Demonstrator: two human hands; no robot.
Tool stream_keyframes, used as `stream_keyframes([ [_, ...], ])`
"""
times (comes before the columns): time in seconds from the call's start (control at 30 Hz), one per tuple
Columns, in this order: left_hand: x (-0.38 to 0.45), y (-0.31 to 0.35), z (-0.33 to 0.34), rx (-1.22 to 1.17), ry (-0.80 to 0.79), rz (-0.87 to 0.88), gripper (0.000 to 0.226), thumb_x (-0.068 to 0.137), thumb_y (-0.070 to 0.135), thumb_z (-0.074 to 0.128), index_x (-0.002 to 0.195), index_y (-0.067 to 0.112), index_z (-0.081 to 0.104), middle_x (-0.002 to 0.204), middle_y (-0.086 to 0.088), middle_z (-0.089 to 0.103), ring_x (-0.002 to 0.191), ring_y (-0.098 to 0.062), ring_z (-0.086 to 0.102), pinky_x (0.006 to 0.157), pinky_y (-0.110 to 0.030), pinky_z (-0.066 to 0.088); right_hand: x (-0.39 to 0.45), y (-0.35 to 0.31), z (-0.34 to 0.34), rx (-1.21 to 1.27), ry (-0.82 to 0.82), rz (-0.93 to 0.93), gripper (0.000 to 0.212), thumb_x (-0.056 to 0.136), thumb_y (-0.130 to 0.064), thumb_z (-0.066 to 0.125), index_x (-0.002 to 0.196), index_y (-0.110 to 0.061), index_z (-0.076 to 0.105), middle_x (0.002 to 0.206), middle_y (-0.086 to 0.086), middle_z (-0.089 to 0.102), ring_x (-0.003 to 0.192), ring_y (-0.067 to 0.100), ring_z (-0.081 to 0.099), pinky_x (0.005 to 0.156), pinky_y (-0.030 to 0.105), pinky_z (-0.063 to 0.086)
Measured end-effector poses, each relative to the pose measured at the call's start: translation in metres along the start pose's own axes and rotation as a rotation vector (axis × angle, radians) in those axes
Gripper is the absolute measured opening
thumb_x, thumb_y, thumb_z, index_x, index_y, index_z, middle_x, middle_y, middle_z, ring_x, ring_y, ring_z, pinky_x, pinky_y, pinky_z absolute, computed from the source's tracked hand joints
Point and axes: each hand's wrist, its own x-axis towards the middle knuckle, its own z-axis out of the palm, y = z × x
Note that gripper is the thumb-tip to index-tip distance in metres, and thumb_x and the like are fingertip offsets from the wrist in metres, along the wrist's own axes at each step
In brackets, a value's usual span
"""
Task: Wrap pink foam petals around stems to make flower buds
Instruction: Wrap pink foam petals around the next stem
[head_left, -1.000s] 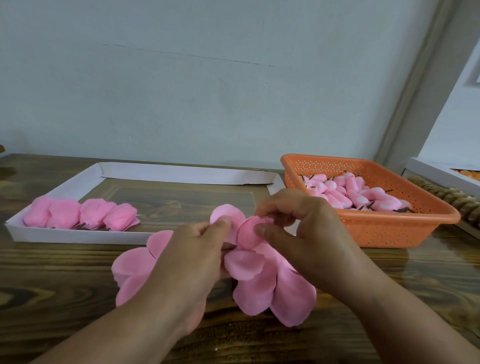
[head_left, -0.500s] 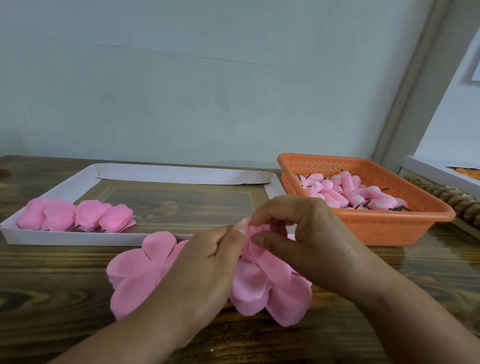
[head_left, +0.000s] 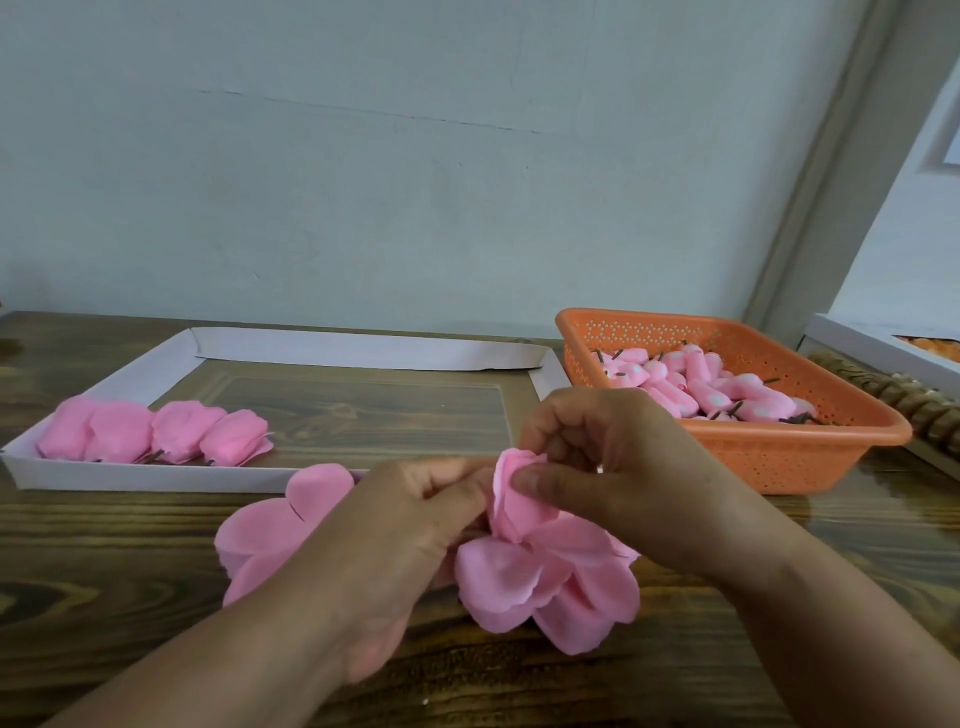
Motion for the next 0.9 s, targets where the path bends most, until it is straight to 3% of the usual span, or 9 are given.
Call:
stream_keyframes([
  [0.13, 0.001, -0.001, 0.001, -0.04, -0.009, 0.002, 0.028, 0.076, 0.029, 0.061, 0.099, 0.022, 0.075, 0.102, -0.009, 0.074, 0.097, -0.026, 0.07, 0.092, -0.044, 0.053, 0.0, 0.003, -0.001, 0.04, -0.004, 0.029, 0.01, 0.083, -0.012, 0.067, 0.078, -0.018, 0.06, 0.05, -0.003, 0.055, 0.049, 0.013, 0.047, 0.051, 0.034, 0.04],
  [0.27, 0.0, 0.0, 0.0, -0.012, 0.001, 0.034, 0.032, 0.071, 0.035, 0.067, 0.099, 0.022, 0.075, 0.096, -0.006, 0.075, 0.088, -0.021, 0.073, 0.064, -0.026, 0.056, -0.001, -0.001, 0.007, 0.057, -0.007, -0.001, 0.01, 0.081, -0.018, 0.068, 0.078, -0.015, 0.059, 0.051, 0.002, 0.053, 0.048, 0.017, 0.044, 0.045, 0.037, 0.036],
  [0.33, -0.001, 0.0, 0.0, 0.01, 0.007, 0.053, 0.039, 0.062, 0.04, 0.07, 0.097, 0.025, 0.076, 0.093, -0.004, 0.076, 0.083, -0.016, 0.073, 0.059, -0.021, 0.053, -0.001, -0.001, 0.01, 0.026, 0.022, -0.004, 0.016, 0.076, -0.023, 0.073, 0.076, -0.015, 0.059, 0.051, 0.002, 0.051, 0.047, 0.015, 0.042, 0.044, 0.033, 0.032],
  [0.4, -0.002, 0.0, 0.001, 0.034, 0.017, 0.067, 0.04, 0.06, 0.042, 0.069, 0.096, 0.027, 0.076, 0.092, -0.003, 0.076, 0.083, -0.015, 0.073, 0.061, -0.022, 0.054, 0.0, -0.002, 0.011, -0.003, 0.059, 0.008, 0.014, 0.077, -0.021, 0.073, 0.073, -0.015, 0.061, 0.053, 0.007, 0.055, 0.047, 0.017, 0.045, 0.044, 0.036, 0.037],
  [0.47, -0.001, -0.002, 0.001, 0.027, 0.018, 0.067, 0.029, 0.074, 0.039, 0.064, 0.098, 0.027, 0.075, 0.095, -0.002, 0.076, 0.09, -0.016, 0.072, 0.072, -0.03, 0.057, 0.001, -0.002, 0.01, 0.009, 0.067, 0.032, 0.01, 0.081, -0.015, 0.068, 0.073, -0.013, 0.062, 0.06, 0.015, 0.062, 0.051, 0.024, 0.052, 0.048, 0.043, 0.045],
  [0.53, 0.001, -0.001, 0.001, -0.024, 0.032, 0.044, 0.024, 0.09, 0.033, 0.055, 0.1, 0.023, 0.074, 0.098, -0.004, 0.075, 0.092, -0.019, 0.072, 0.08, -0.036, 0.057, 0.002, 0.0, 0.007, 0.027, 0.072, 0.051, 0.01, 0.083, -0.008, 0.066, 0.074, -0.01, 0.062, 0.06, 0.016, 0.063, 0.05, 0.019, 0.054, 0.05, 0.039, 0.047],
  [0.67, 0.005, 0.004, -0.003, -0.326, 0.14, -0.002, 0.027, 0.097, 0.017, 0.043, 0.113, 0.005, 0.062, 0.091, -0.018, 0.074, 0.079, -0.027, 0.073, 0.056, -0.025, 0.057, 0.003, 0.004, 0.001, 0.07, 0.105, 0.092, 0.009, 0.082, 0.002, 0.065, 0.075, -0.002, 0.061, 0.053, 0.007, 0.061, 0.042, 0.005, 0.053, 0.047, 0.021, 0.046],
  [0.73, 0.005, 0.006, -0.007, -0.395, 0.146, 0.009, 0.03, 0.097, 0.011, 0.038, 0.115, 0.002, 0.06, 0.094, -0.022, 0.073, 0.08, -0.029, 0.073, 0.054, -0.024, 0.056, 0.004, 0.006, 0.002, 0.071, 0.113, 0.096, 0.008, 0.082, 0.0, 0.066, 0.077, -0.002, 0.061, 0.053, 0.005, 0.061, 0.042, 0.004, 0.054, 0.046, 0.019, 0.045],
  [0.9, 0.007, 0.004, -0.009, -0.271, 0.119, 0.094, 0.029, 0.09, -0.008, 0.04, 0.106, -0.001, 0.064, 0.088, -0.021, 0.073, 0.077, -0.024, 0.073, 0.058, -0.022, 0.056, 0.005, 0.006, 0.005, 0.082, 0.13, 0.074, 0.01, 0.082, -0.001, 0.067, 0.075, -0.005, 0.06, 0.051, 0.002, 0.061, 0.042, 0.005, 0.054, 0.047, 0.018, 0.045],
])
